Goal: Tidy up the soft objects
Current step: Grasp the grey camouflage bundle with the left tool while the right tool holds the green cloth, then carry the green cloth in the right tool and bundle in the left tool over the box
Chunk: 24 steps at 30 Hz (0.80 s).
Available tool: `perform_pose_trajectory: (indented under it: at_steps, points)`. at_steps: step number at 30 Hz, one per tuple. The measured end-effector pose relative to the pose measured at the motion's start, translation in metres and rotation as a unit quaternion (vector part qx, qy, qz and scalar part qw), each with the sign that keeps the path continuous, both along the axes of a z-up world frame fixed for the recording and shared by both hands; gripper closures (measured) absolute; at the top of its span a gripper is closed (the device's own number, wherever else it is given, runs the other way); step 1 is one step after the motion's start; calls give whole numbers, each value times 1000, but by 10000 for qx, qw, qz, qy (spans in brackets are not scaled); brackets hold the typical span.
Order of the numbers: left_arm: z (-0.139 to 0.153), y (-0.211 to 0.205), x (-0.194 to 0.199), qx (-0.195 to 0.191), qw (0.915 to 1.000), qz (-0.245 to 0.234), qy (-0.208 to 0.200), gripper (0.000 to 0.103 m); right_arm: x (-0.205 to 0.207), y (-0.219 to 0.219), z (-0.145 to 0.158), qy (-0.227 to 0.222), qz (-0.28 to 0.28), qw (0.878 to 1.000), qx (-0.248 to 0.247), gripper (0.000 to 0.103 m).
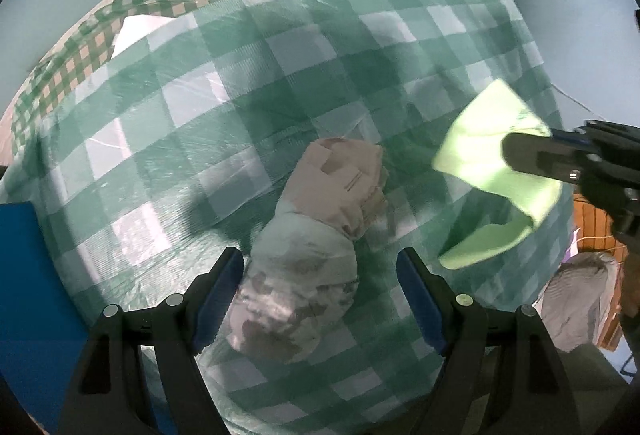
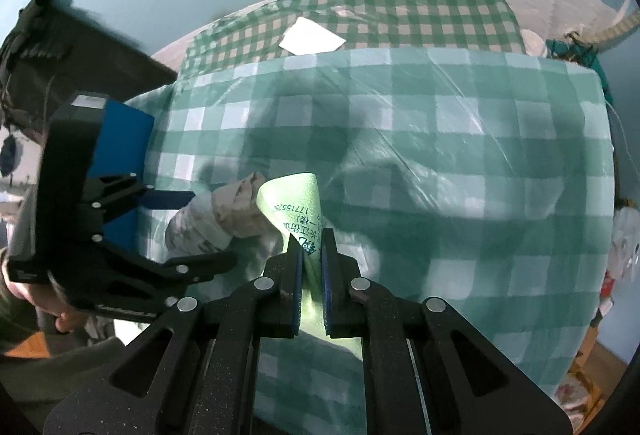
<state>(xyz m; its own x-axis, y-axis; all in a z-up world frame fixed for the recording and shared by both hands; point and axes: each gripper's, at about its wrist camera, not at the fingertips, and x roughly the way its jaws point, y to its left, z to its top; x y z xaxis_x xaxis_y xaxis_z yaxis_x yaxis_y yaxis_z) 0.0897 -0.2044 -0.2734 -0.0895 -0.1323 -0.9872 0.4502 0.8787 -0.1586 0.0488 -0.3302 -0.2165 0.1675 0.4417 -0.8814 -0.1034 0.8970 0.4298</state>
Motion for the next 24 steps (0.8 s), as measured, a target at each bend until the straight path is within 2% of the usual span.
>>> perform_pose_trajectory:
  at_steps: [2, 3, 4, 6, 8, 13, 24]
  points:
    - [-4, -1, 0, 64, 10000, 16, -40, 23, -2, -3, 0, 7, -52, 10000, -1, 96]
    - [-5, -2, 0, 94, 9999, 35, -60, 29, -4, -5, 0, 9, -72, 10000, 4, 96]
    - [-6, -2, 0, 124, 9999, 53, -75, 39, -5, -7, 1, 10, -106, 9999, 6, 96]
    - [-3, -2, -1, 148, 9997, 56, -188, 49, -7, -9, 1, 15, -132, 9999, 14, 96]
    - [-1, 0, -2, 77, 9998, 79, -161, 50, -8, -10, 2, 8, -136, 9999, 3, 96]
    - [10, 3, -9, 156, 9986, 68, -491, 54, -9, -10, 3, -6, -115, 9999, -17, 96]
    - [41, 25, -26, -154, 9964, 516, -649, 54, -7, 2, 18, -116, 36, 9999, 2, 96]
